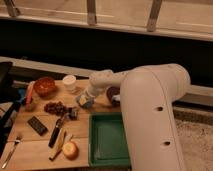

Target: Wipe table surface with sponge

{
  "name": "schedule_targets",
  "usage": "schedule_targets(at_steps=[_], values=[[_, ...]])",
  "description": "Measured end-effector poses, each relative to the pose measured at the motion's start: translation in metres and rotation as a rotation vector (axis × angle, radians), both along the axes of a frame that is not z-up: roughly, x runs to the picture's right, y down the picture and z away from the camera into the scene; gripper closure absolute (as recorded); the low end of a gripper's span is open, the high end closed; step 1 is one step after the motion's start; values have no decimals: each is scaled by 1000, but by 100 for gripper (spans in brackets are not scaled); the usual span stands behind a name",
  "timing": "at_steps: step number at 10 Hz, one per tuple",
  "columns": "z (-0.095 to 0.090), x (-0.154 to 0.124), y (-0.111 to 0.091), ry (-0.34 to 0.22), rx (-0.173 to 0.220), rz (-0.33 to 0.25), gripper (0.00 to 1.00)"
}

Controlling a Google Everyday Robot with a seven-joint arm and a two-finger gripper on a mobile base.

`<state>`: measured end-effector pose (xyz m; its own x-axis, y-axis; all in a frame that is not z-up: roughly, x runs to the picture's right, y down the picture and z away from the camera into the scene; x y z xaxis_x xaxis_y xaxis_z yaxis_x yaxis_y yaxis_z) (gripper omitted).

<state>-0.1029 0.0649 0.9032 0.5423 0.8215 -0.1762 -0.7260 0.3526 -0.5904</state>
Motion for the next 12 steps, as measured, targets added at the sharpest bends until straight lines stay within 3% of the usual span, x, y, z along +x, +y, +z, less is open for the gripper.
schedule_targets(at_steps=[7,12], values=[[29,-9,-4,-46,17,53,100],[17,-23,-1,-70,24,30,100]])
